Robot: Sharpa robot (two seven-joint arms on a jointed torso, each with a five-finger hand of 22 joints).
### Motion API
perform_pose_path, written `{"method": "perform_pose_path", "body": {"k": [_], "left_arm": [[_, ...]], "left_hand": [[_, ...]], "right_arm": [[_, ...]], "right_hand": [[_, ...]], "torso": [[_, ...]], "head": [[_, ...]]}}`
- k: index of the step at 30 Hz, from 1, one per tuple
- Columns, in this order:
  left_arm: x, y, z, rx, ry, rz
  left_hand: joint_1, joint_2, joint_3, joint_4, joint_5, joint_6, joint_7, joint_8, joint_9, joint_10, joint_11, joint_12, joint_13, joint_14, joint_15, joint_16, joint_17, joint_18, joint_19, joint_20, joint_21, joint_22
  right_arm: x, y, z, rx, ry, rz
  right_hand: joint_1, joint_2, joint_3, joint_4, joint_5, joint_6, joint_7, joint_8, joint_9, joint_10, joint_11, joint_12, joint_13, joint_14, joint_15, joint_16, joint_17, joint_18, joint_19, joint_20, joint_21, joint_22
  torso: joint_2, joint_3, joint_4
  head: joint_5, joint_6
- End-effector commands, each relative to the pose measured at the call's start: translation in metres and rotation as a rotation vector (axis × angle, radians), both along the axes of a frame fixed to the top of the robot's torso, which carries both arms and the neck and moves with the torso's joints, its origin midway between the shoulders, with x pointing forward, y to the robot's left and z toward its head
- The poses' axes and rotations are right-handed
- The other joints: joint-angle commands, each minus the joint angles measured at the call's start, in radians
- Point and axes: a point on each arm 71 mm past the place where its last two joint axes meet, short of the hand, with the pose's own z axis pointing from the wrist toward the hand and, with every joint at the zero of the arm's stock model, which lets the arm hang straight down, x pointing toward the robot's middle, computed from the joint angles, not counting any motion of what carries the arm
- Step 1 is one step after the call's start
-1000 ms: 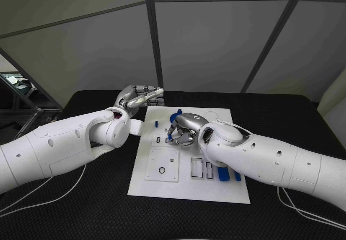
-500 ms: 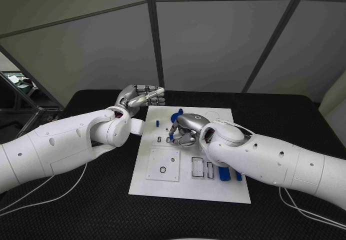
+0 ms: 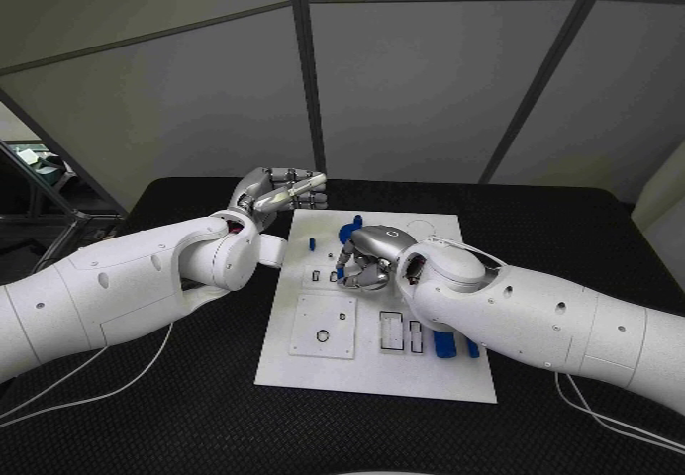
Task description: Assemble the parts on the task board
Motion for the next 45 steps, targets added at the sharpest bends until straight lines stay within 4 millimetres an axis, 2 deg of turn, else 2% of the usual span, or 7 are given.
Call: {"method": "perform_pose_path", "body": {"k": [1,12,26,31,37,39,45], "left_arm": [[0.0,-0.001,0.001,-0.003,-0.006,-0.012],[0.0,-0.001,0.001,-0.003,-0.005,-0.011],[0.001,-0.001,0.001,-0.003,-0.004,-0.011],[0.001,-0.001,0.001,-0.003,-0.004,-0.011],[0.001,-0.001,0.001,-0.003,-0.003,-0.012],[0.001,-0.001,0.001,-0.003,-0.003,-0.012],[0.001,-0.001,0.0,-0.002,-0.002,-0.012]], "left_hand": [[0.001,0.007,-0.001,-0.006,-0.005,0.002,0.006,-0.007,-0.002,0.004,0.003,-0.006,0.0,0.001,0.004,-0.007,0.001,-0.013,-0.001,0.007,-0.006,-0.001],[0.001,0.007,-0.001,-0.006,-0.005,0.002,0.006,-0.007,-0.002,0.004,0.003,-0.006,0.0,0.001,0.004,-0.007,0.001,-0.013,-0.001,0.007,-0.006,-0.001],[0.001,0.007,-0.001,-0.006,-0.005,0.002,0.006,-0.007,-0.002,0.004,0.003,-0.006,0.0,0.001,0.004,-0.007,0.001,-0.013,-0.001,0.007,-0.006,-0.001],[0.001,0.007,-0.001,-0.006,-0.005,0.002,0.006,-0.007,-0.002,0.004,0.003,-0.006,0.0,0.001,0.004,-0.007,0.001,-0.013,-0.001,0.007,-0.006,-0.001],[0.001,0.007,-0.001,-0.006,-0.005,0.002,0.006,-0.007,-0.002,0.004,0.003,-0.006,0.0,0.001,0.004,-0.007,0.001,-0.013,-0.001,0.007,-0.006,-0.001],[0.001,0.007,-0.001,-0.006,-0.005,0.002,0.006,-0.007,-0.002,0.004,0.003,-0.006,0.0,0.001,0.004,-0.007,0.001,-0.013,-0.001,0.007,-0.006,-0.001],[0.001,0.007,-0.001,-0.006,-0.005,0.002,0.006,-0.007,-0.002,0.004,0.003,-0.006,0.0,0.001,0.004,-0.007,0.001,-0.013,-0.001,0.007,-0.006,-0.001]], "right_arm": [[0.0,-0.005,-0.01,-0.071,0.024,-0.021],[0.001,-0.005,-0.009,-0.074,0.011,-0.037],[0.001,-0.004,-0.008,-0.064,0.002,-0.039],[0.001,-0.004,-0.008,-0.06,-0.001,-0.038],[0.002,-0.004,-0.006,-0.043,-0.014,-0.045],[0.002,-0.004,-0.005,-0.028,-0.025,-0.048],[0.001,-0.004,0.001,0.043,-0.073,-0.05]], "right_hand": [[-0.01,-0.004,-0.001,-0.008,0.004,0.002,0.002,-0.003,0.001,-0.013,0.001,-0.009,0.003,0.055,-0.001,-0.005,0.025,-0.015,0.106,-0.001,0.003,0.263],[-0.037,-0.03,-0.002,-0.01,0.004,-0.065,0.021,-0.009,-0.013,-0.038,0.016,-0.051,-0.033,0.053,0.011,-0.011,0.018,-0.015,0.106,0.009,0.003,0.263],[-0.046,-0.035,-0.003,-0.009,0.006,-0.075,0.023,-0.008,-0.015,-0.039,0.018,-0.052,-0.034,0.054,0.013,-0.011,0.019,-0.015,0.106,0.012,0.003,0.263],[-0.066,-0.048,-0.013,-0.003,-0.006,-0.082,0.024,-0.006,-0.015,-0.04,0.02,-0.055,-0.037,0.053,0.015,-0.013,0.017,-0.015,0.106,0.015,0.003,0.263],[-0.107,-0.083,-0.052,0.018,-0.055,-0.121,0.028,-0.008,-0.019,-0.049,0.025,-0.07,-0.052,0.052,0.019,-0.017,0.011,-0.015,0.106,0.018,0.003,0.263],[-0.113,-0.093,-0.072,0.033,-0.087,-0.15,0.033,-0.008,-0.022,-0.055,0.029,-0.078,-0.06,0.052,0.022,-0.019,0.009,-0.015,0.106,0.021,0.003,0.263],[-0.092,-0.123,-0.125,0.098,-0.096,-0.207,0.045,-0.006,-0.023,-0.065,0.04,-0.087,-0.071,0.05,0.032,-0.024,0.002,-0.015,0.106,0.029,0.003,0.263]], "torso": [[0.0,0.0001,-0.0001],[0.001,-0.0004,0.0],[0.0,-0.0004,0.0001],[0.001,-0.0004,-0.0005],[0.001,-0.0002,-0.0001],[0.0,-0.0003,-0.0002],[0.0,0.0001,-0.0003]], "head": [[0.0,0.0],[-0.003,0.001],[-0.003,0.001],[-0.003,0.001],[-0.002,0.002],[-0.003,0.002],[-0.003,0.004]]}}
